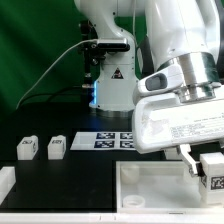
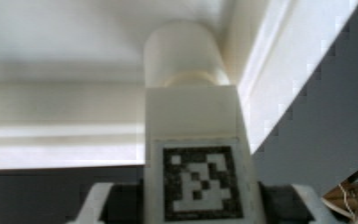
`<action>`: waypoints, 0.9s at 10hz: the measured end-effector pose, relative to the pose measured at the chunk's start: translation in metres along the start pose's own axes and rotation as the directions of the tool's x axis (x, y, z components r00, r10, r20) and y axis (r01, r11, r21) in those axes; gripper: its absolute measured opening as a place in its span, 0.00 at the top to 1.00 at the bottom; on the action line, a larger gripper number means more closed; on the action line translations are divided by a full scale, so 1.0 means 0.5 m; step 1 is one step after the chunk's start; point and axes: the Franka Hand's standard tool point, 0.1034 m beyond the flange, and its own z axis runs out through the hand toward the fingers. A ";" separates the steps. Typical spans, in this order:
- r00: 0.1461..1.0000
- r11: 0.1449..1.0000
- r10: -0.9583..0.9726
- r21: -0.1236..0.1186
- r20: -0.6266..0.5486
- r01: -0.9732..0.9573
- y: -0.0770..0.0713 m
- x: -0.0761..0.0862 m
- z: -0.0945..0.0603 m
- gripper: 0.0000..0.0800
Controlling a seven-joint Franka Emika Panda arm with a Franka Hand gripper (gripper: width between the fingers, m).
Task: Assemble one leg
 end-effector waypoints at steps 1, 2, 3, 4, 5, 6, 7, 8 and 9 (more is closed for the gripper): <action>1.000 1.000 0.025 -0.013 -0.001 -0.025 -0.001 -0.001 0.000 0.63; 0.999 0.998 0.047 -0.029 -0.002 -0.047 -0.002 -0.001 0.000 0.63; 0.999 0.998 0.050 -0.044 0.000 -0.050 -0.002 -0.002 -0.001 0.63; 0.999 0.998 0.047 -0.045 0.017 -0.046 0.000 -0.007 0.002 0.54; 0.999 0.998 0.048 -0.046 0.020 -0.047 0.002 -0.009 0.003 0.37; 0.999 0.998 0.048 -0.045 0.020 -0.047 0.001 -0.009 0.003 0.37; 0.999 0.998 0.048 -0.045 0.021 -0.047 0.001 -0.010 0.003 0.22; 0.999 0.998 0.048 -0.045 0.021 -0.047 0.001 -0.010 0.003 0.20; 0.999 0.998 0.048 -0.045 0.021 -0.047 0.001 -0.010 0.003 0.20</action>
Offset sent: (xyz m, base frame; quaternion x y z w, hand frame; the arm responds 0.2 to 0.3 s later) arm 0.0000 0.0000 0.0000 0.0000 0.0000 0.0000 1.0000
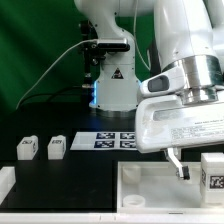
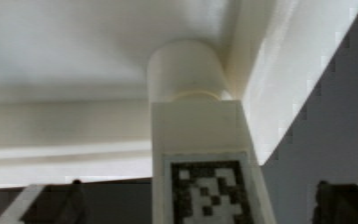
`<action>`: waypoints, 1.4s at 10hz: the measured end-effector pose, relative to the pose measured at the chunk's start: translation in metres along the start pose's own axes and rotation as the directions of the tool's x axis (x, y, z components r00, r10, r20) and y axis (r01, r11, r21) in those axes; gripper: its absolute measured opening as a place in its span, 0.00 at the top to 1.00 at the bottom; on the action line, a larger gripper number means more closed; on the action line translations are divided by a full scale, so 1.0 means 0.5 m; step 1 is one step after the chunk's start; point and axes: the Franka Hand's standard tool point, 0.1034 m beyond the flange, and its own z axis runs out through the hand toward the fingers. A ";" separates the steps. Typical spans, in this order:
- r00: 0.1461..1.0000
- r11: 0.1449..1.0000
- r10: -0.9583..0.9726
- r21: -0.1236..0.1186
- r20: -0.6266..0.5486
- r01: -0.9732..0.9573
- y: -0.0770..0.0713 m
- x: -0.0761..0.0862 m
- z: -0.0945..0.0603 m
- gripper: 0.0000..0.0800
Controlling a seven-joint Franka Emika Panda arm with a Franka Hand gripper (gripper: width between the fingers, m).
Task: Assemble one leg
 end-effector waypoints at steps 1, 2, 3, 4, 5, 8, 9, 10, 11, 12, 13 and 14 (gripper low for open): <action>1.000 1.000 0.000 0.000 0.000 0.000 0.000 0.000 0.000 0.19; 1.000 1.000 0.000 0.000 0.000 0.000 0.000 0.000 0.000 0.19; 1.000 1.000 0.000 0.000 0.001 0.000 0.000 -0.001 0.000 0.19; 1.000 1.000 0.000 0.000 0.001 0.000 0.000 -0.001 0.000 0.19; 1.000 1.000 0.000 0.000 0.001 0.000 0.000 -0.001 0.000 0.19; 0.999 1.000 0.020 0.003 0.045 -0.021 0.003 0.032 -0.049 0.19; 0.998 1.000 0.022 0.007 0.065 -0.023 -0.002 0.046 -0.067 0.19; 0.988 0.999 0.029 0.015 0.150 -0.032 -0.010 0.045 -0.072 0.19; 0.985 0.999 0.043 0.012 0.164 -0.045 -0.011 0.058 -0.072 0.19; 0.959 0.998 0.051 0.018 0.280 -0.058 -0.016 0.040 -0.066 0.19; 0.918 0.997 0.056 0.020 0.393 -0.070 -0.007 0.034 -0.062 0.19; 0.885 0.997 0.057 0.023 0.461 -0.076 0.003 0.030 -0.057 0.19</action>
Offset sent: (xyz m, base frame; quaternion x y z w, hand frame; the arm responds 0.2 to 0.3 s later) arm 0.0000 0.0000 0.0000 0.0000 0.0000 0.0000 1.0000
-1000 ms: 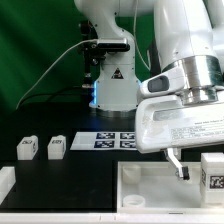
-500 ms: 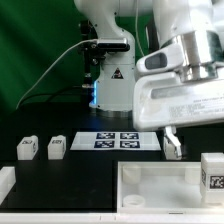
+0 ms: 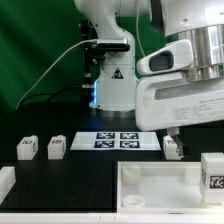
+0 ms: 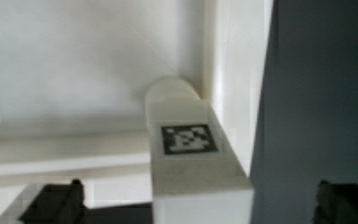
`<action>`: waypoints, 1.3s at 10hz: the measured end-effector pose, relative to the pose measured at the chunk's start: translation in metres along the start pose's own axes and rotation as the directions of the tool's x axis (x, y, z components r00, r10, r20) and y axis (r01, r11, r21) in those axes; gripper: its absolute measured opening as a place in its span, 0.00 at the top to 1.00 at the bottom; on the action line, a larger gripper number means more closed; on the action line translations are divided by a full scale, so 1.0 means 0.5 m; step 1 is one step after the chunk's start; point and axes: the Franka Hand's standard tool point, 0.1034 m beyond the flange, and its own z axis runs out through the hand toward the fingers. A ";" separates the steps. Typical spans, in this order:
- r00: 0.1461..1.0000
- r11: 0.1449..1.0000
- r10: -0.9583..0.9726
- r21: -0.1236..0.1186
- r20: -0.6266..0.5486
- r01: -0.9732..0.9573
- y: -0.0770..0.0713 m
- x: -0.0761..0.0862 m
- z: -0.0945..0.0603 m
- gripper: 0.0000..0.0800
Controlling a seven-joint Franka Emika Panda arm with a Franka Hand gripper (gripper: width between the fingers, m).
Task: Assemble one leg
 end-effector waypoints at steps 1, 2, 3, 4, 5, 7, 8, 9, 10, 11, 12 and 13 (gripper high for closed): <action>0.996 1.000 0.004 0.009 0.084 -0.005 0.009 -0.005 0.007 0.19; 0.975 1.000 0.007 0.028 0.221 -0.014 0.009 -0.009 0.007 0.19; 0.973 0.999 0.009 0.035 0.230 -0.018 0.008 0.015 0.012 0.19; 0.975 0.999 0.009 0.033 0.221 -0.017 0.008 0.015 0.015 0.19; 0.975 0.999 0.010 0.033 0.222 -0.018 0.009 0.013 0.016 0.19; 0.975 0.999 0.010 0.033 0.223 -0.018 0.009 0.013 0.019 0.19; 0.975 0.999 0.023 0.031 0.222 -0.031 0.008 0.021 0.021 0.19; 0.975 0.999 0.037 0.029 0.217 -0.044 0.005 0.031 0.025 0.19; 0.974 0.997 0.059 0.025 0.217 -0.066 -0.005 0.035 0.029 0.19; 0.974 0.998 0.054 0.026 0.218 -0.061 -0.004 0.033 0.030 0.19; 0.974 0.998 0.056 0.026 0.218 -0.063 -0.002 0.033 0.030 0.31; 0.974 0.998 0.056 0.026 0.218 -0.063 -0.002 0.033 0.030 0.48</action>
Offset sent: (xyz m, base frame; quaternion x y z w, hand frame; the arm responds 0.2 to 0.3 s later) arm 0.0000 0.0000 0.0000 0.0000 0.0000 0.0000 1.0000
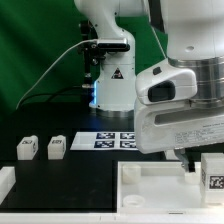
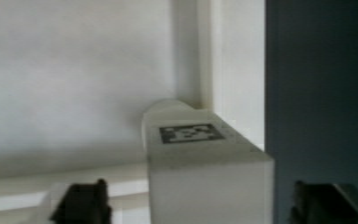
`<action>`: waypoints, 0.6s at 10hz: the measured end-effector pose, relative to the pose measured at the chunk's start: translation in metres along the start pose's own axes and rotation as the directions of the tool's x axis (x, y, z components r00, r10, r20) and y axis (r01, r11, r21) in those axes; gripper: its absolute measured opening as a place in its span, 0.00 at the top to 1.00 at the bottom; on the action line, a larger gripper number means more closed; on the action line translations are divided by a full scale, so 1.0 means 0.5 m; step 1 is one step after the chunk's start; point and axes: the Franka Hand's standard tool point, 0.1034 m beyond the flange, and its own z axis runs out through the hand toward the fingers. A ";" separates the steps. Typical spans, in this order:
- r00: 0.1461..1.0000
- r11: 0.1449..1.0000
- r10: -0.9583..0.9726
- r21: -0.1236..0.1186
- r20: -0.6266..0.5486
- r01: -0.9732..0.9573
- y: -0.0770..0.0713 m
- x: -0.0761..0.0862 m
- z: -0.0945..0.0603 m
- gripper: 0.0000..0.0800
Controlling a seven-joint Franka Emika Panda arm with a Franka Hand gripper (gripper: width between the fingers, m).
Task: Assemble one leg
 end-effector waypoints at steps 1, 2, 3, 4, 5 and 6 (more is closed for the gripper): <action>1.000 1.000 0.000 0.000 0.000 0.000 0.000 0.000 0.000 0.48; 1.000 1.000 0.001 -0.001 0.000 -0.001 0.002 0.000 0.000 0.63; 1.000 1.000 0.001 -0.001 0.000 -0.001 0.002 0.000 0.000 0.63; 1.000 1.000 0.008 0.000 -0.001 -0.008 0.002 0.001 0.000 0.63; 0.999 0.999 0.053 0.001 -0.011 -0.053 0.002 0.003 0.000 0.63; 0.994 0.996 0.085 0.003 -0.063 -0.085 0.004 0.011 -0.001 0.63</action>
Offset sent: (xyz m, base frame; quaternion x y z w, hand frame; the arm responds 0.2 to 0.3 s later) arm 0.0000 0.0000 0.0000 0.0000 0.0000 0.0000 1.0000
